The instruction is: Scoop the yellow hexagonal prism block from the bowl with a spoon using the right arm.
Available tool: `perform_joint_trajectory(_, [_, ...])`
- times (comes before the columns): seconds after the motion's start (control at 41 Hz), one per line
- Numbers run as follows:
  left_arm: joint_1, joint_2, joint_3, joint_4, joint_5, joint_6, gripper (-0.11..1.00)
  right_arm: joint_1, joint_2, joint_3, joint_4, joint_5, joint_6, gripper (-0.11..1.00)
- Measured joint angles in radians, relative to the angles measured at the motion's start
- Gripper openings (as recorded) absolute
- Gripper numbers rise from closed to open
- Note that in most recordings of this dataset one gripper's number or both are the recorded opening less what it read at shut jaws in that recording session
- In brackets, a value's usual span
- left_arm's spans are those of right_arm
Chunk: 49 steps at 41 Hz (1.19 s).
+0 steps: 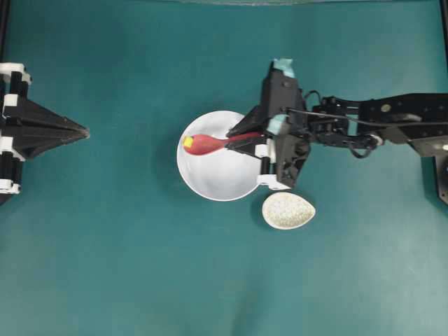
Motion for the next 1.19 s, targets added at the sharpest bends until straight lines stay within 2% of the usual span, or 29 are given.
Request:
perform_joint_trajectory(0.366, [0.0,0.0,-0.002,0.002,0.0,0.0,-0.01,0.035,-0.091,0.112,-0.005,-0.189,0.0,0.23])
perform_joint_trajectory(0.829, [0.0,0.0,-0.002,0.002,0.002,0.0,-0.01,0.057,-0.166,0.189,-0.069,-0.328,0.0,0.23])
perform_joint_trajectory(1.195, [0.0,0.002,-0.002,0.0,0.002,0.006,-0.01,0.077,-0.184,0.19,-0.13,-0.379,-0.002,0.23])
